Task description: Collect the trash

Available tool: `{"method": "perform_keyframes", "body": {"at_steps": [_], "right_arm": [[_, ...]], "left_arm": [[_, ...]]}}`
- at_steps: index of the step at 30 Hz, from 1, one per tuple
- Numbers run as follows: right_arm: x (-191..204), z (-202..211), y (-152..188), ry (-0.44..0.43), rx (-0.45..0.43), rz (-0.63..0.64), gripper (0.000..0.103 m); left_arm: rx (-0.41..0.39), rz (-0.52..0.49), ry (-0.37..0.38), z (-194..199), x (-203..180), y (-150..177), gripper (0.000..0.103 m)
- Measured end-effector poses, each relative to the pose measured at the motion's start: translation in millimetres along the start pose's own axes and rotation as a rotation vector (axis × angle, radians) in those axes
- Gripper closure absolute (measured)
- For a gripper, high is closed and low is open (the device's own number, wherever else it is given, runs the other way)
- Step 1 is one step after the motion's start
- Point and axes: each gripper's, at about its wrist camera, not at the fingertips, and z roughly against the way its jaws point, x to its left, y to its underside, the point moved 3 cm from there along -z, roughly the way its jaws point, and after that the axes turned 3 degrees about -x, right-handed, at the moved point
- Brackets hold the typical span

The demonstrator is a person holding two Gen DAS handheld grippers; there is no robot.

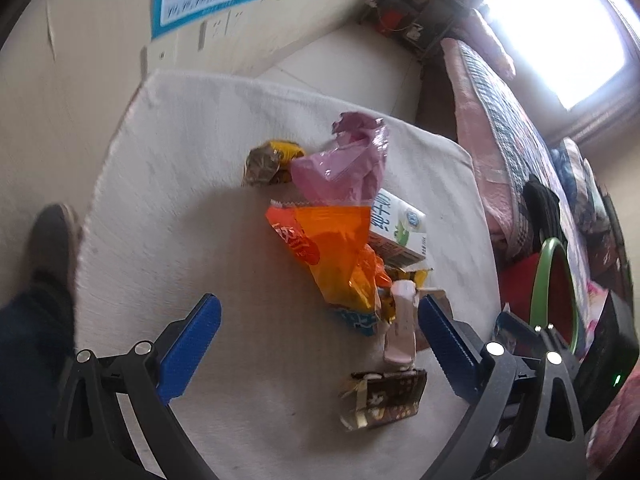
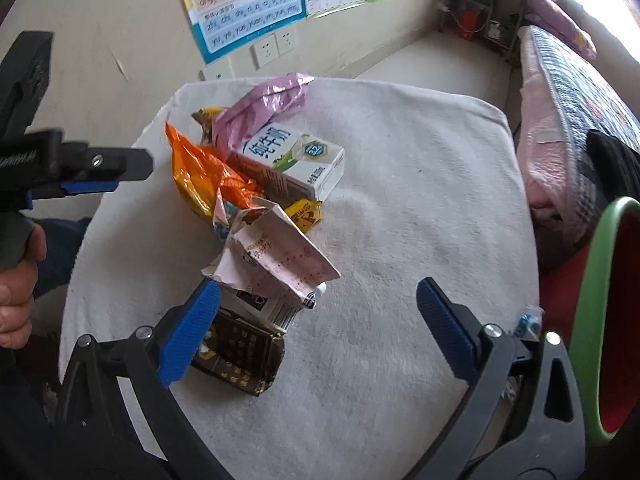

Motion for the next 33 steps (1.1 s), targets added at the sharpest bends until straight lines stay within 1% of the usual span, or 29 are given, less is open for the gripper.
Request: {"method": "perform_keyframes", "body": {"at_steps": [3, 5, 9, 12, 14, 15, 16, 17, 18, 19, 20, 21, 24, 25, 28, 33], "right_arm": [[-4, -11, 0, -0.020, 0.023, 0.001, 0.012], [-7, -18, 0, -0.034, 0.037, -0.001, 0.013], [-7, -32, 0, -0.081, 0.060, 0.009, 0.015], [-4, -40, 1, -0.121, 0.070, 0.020, 0.017], [-4, -43, 1, -0.138, 0.078, 0.019, 0.021], [-5, -44, 1, -0.157, 0.080, 0.013, 0.028], [-5, -45, 1, -0.181, 0.083, 0.004, 0.036], [-4, -44, 0, -0.199, 0.084, -0.002, 0.040], [-3, -44, -1, -0.215, 0.085, -0.006, 0.049], [-2, -43, -1, -0.231, 0.085, -0.007, 0.052], [0, -41, -1, -0.228, 0.084, -0.001, 0.054], [1, -40, -1, -0.224, 0.084, 0.007, 0.058], [4, -36, 1, -0.218, 0.085, 0.021, 0.068], [5, -34, 1, -0.211, 0.083, 0.026, 0.070], [7, -26, 1, -0.197, 0.079, 0.044, 0.073], [10, -10, 2, -0.179, 0.061, 0.052, 0.075]], "left_arm": [[0.010, 0.021, -0.001, -12, 0, -2, 0.010], [0.021, 0.023, -0.011, -22, -3, -4, 0.013], [0.035, 0.028, -0.003, -37, -8, -7, 0.015], [0.046, 0.029, 0.002, -50, -14, -8, 0.019], [0.048, 0.034, 0.000, -56, -14, -9, 0.022], [0.048, 0.038, -0.001, -58, -14, -9, 0.027], [0.053, 0.041, -0.001, -60, -14, -9, 0.035], [0.057, 0.045, 0.000, -62, -14, -8, 0.040], [0.059, 0.047, 0.005, -63, -13, -7, 0.045], [0.056, 0.051, 0.018, -63, -13, -7, 0.051], [0.053, 0.049, 0.026, -61, -13, -7, 0.054], [0.050, 0.043, 0.031, -60, -15, -8, 0.061], [0.039, 0.023, 0.022, -54, -16, -8, 0.064], [0.039, 0.021, 0.024, -52, -15, -8, 0.066], [0.038, 0.026, 0.026, -46, -12, -6, 0.067], [0.021, 0.039, 0.031, -30, -6, -4, 0.067]]}}
